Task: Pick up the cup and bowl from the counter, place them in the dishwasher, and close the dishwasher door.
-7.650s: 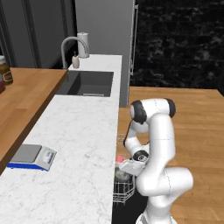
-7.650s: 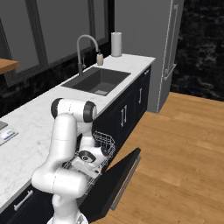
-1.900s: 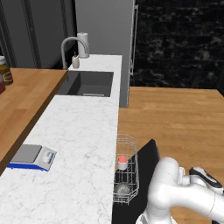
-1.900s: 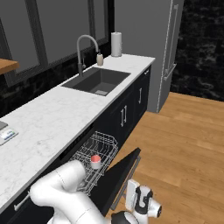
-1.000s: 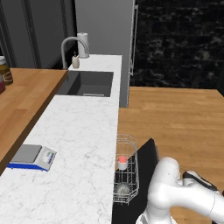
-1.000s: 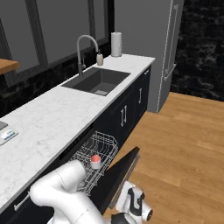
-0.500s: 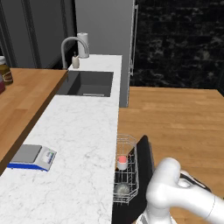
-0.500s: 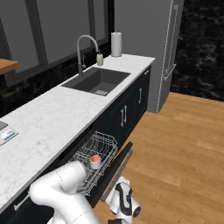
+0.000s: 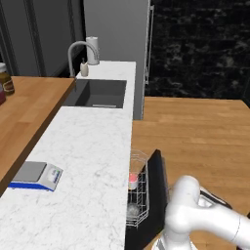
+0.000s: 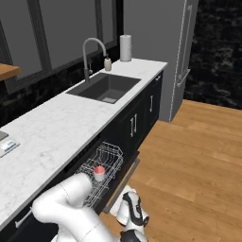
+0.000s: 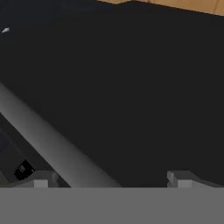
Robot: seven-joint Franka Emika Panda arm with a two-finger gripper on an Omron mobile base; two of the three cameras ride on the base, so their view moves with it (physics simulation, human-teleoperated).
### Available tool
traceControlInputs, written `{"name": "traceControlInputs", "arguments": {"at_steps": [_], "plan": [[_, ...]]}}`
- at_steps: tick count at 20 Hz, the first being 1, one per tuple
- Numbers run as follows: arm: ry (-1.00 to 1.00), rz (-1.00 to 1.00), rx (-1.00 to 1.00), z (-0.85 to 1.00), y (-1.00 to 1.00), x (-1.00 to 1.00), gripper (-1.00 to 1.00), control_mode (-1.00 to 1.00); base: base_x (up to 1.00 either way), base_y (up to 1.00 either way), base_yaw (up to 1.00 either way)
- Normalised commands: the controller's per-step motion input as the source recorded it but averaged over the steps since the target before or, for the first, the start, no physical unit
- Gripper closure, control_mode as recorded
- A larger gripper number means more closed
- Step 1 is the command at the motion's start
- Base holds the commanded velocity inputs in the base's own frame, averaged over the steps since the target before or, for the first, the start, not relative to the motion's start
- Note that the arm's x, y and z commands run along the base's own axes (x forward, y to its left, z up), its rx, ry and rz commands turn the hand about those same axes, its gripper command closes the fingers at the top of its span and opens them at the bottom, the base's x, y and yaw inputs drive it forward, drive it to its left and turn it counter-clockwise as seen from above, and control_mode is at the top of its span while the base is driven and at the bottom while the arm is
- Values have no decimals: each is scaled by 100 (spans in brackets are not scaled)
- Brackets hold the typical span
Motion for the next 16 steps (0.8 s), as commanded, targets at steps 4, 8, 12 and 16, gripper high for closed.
{"name": "traceControlInputs", "arguments": {"at_steps": [4, 8, 12, 16], "plan": [[-14, 34, 8, -31, 99, 84, -100, -100, 0, 0, 0], [-15, 43, 0, -51, 99, 77, -100, -100, 0, 0, 0], [-29, 38, 0, -85, 100, 63, -100, -100, 0, 0, 0], [-32, 31, 8, -94, 100, 70, -100, -100, 0, 0, 0]]}}
